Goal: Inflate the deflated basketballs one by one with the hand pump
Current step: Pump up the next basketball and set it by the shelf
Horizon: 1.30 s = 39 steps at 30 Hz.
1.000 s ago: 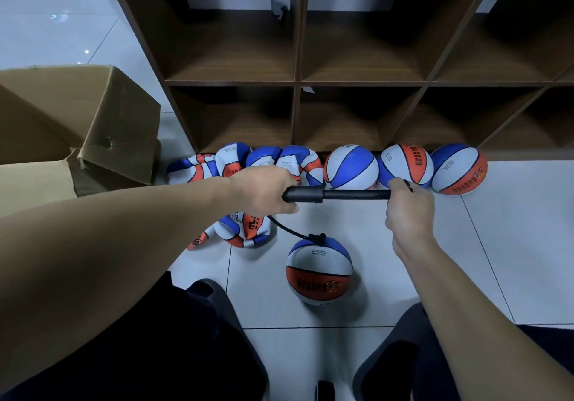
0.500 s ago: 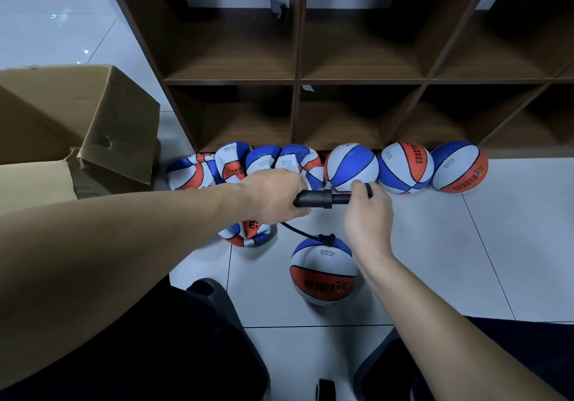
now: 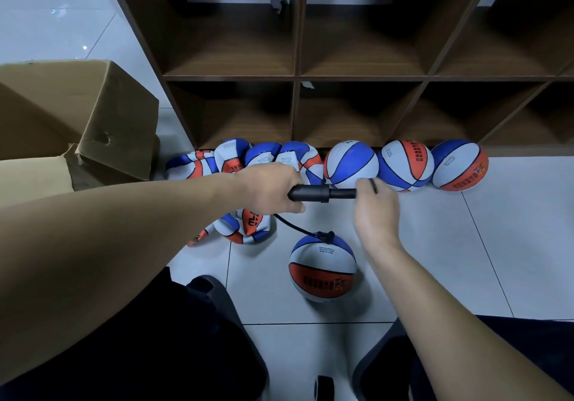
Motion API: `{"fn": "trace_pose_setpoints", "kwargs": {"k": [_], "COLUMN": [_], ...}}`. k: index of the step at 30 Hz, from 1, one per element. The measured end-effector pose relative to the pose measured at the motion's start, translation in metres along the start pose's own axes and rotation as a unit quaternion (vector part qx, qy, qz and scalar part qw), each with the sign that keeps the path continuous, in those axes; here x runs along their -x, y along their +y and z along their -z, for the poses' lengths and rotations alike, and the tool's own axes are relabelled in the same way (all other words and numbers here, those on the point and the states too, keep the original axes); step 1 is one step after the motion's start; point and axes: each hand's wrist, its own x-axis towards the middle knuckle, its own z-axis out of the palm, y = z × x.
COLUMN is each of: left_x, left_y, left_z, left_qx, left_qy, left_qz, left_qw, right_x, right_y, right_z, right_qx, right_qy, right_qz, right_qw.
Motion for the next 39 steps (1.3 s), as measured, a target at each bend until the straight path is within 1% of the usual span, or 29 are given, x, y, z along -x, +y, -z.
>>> {"fn": "trace_pose_setpoints", "kwargs": {"k": [3, 5, 8, 12, 17, 23, 30, 34, 37, 39], "left_x": [0.001, 0.002, 0.003, 0.005, 0.006, 0.003, 0.004, 0.001, 0.003, 0.005], "left_y": [-0.012, -0.013, -0.008, -0.005, 0.008, 0.022, 0.017, 0.015, 0.006, -0.002], "left_z": [0.001, 0.002, 0.001, -0.001, -0.004, -0.011, -0.006, -0.003, -0.001, 0.001], "left_qx": [0.006, 0.003, -0.023, -0.047, -0.061, -0.050, -0.060, -0.040, -0.031, -0.036], "left_qy": [-0.011, -0.007, 0.007, 0.024, 0.047, 0.053, 0.044, 0.029, 0.007, 0.000], "left_qz": [0.017, 0.018, 0.020, 0.020, 0.012, 0.004, -0.012, -0.004, 0.015, 0.025], "left_qw": [1.000, 1.000, 1.000, 0.998, 0.997, 0.997, 0.997, 0.999, 0.999, 0.999], "right_x": [-0.017, -0.020, -0.015, 0.000, 0.013, 0.025, 0.019, 0.008, -0.011, -0.023], "right_y": [-0.002, -0.003, -0.001, 0.000, -0.004, -0.003, 0.000, -0.002, -0.002, -0.001], "right_z": [0.024, 0.030, 0.022, 0.006, -0.009, -0.021, -0.023, -0.014, 0.007, 0.023], "right_qx": [-0.067, -0.092, -0.096, -0.077, -0.051, -0.021, -0.002, -0.023, -0.089, -0.115], "right_qy": [0.060, 0.068, 0.075, 0.086, 0.049, 0.006, -0.033, -0.037, 0.016, 0.045], "right_qz": [-0.058, -0.079, -0.069, -0.023, 0.010, 0.010, -0.007, -0.052, -0.116, -0.148], "right_qw": [0.994, 0.990, 0.990, 0.993, 0.997, 1.000, 0.999, 0.998, 0.989, 0.981]}}
